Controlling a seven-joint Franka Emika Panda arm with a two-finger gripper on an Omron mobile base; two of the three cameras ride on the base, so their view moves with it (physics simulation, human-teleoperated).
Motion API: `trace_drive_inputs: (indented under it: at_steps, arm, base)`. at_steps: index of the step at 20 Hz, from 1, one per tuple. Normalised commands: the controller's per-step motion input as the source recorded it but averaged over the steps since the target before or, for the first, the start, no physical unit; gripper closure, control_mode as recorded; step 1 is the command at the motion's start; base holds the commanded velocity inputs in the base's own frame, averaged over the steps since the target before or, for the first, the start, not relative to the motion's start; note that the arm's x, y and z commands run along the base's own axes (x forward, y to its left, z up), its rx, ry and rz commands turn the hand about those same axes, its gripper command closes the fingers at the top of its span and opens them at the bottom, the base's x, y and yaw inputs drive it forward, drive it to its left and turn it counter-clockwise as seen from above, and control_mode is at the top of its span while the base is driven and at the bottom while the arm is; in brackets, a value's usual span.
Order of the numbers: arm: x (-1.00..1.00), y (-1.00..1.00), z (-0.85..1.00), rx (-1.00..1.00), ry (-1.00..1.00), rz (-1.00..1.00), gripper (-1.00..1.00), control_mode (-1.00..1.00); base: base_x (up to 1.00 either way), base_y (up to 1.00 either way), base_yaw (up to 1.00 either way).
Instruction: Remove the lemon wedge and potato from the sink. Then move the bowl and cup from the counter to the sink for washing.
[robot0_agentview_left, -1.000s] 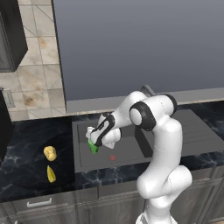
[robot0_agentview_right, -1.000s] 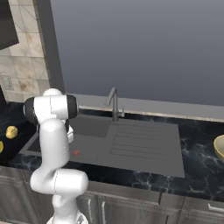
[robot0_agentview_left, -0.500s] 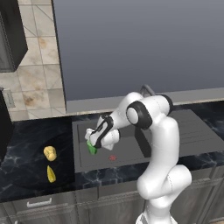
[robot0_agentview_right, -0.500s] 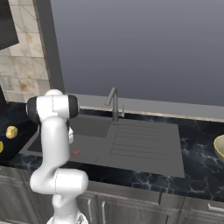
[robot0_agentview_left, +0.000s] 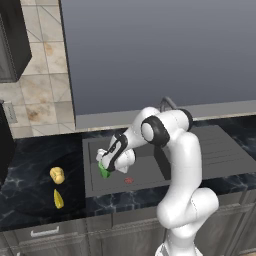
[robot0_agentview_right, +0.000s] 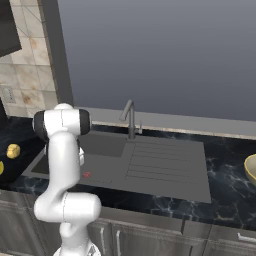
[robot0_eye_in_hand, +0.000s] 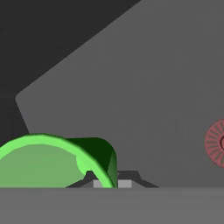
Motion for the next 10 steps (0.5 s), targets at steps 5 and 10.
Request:
trace_drive_inputs:
  at_steps: [5, 10]
  arm:
    - [0.08, 0.01, -0.15, 0.0, 0.0, 0.0, 1.0, -1.0]
    - [0.09, 0.02, -0.15, 0.0, 0.0, 0.0, 1.0, -1.0]
  base:
    - [0.0, 0.0, 0.0]
    - [0.0, 0.0, 0.0]
